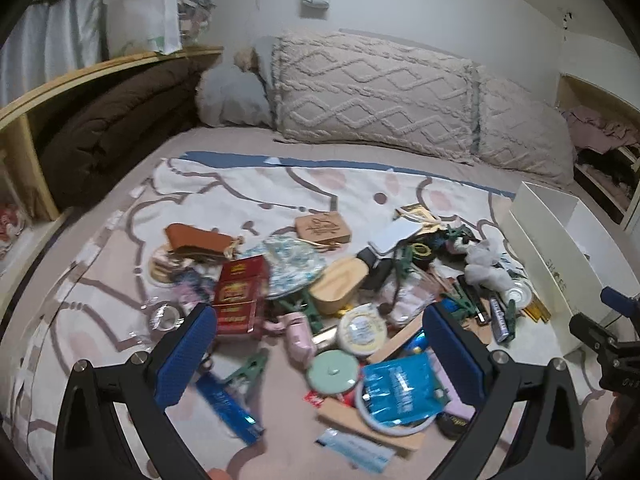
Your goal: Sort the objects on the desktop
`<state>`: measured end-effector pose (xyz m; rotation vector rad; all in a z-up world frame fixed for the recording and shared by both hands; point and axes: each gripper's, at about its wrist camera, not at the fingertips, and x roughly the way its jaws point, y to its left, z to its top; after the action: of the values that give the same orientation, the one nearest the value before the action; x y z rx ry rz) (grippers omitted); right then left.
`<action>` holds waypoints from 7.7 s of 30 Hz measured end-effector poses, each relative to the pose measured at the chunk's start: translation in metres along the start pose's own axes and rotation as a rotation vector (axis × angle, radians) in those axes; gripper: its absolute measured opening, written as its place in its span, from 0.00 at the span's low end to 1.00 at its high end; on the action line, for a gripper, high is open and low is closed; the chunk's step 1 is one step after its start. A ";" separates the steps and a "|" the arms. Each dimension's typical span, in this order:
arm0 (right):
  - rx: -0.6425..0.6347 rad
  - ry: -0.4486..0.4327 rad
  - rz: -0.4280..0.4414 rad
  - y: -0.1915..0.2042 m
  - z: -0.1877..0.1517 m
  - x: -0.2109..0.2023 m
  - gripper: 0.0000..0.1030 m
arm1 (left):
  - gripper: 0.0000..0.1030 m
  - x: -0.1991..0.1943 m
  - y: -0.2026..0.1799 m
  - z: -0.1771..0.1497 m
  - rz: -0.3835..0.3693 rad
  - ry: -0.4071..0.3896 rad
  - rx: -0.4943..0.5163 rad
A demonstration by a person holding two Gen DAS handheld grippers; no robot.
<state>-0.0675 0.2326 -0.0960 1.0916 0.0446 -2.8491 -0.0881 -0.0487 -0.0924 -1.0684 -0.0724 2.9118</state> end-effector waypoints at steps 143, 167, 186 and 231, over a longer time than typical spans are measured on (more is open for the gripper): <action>0.050 0.051 0.206 0.002 -0.152 -0.010 0.49 | 0.30 -0.028 -0.091 -0.183 -0.319 0.170 0.176; 0.111 0.057 0.171 -0.016 -0.153 -0.008 0.49 | 0.46 -0.012 -0.131 -0.166 -0.501 0.249 0.263; 0.105 0.056 0.164 -0.016 -0.153 -0.004 0.49 | 0.82 0.008 -0.101 -0.151 -0.268 0.241 0.244; 0.108 0.068 0.131 -0.012 -0.154 -0.001 0.50 | 0.98 0.021 -0.110 -0.160 -0.237 0.194 0.103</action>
<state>0.0342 0.2537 -0.2099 1.1652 -0.1722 -2.7251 0.0019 0.0668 -0.2218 -1.2255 -0.0398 2.5627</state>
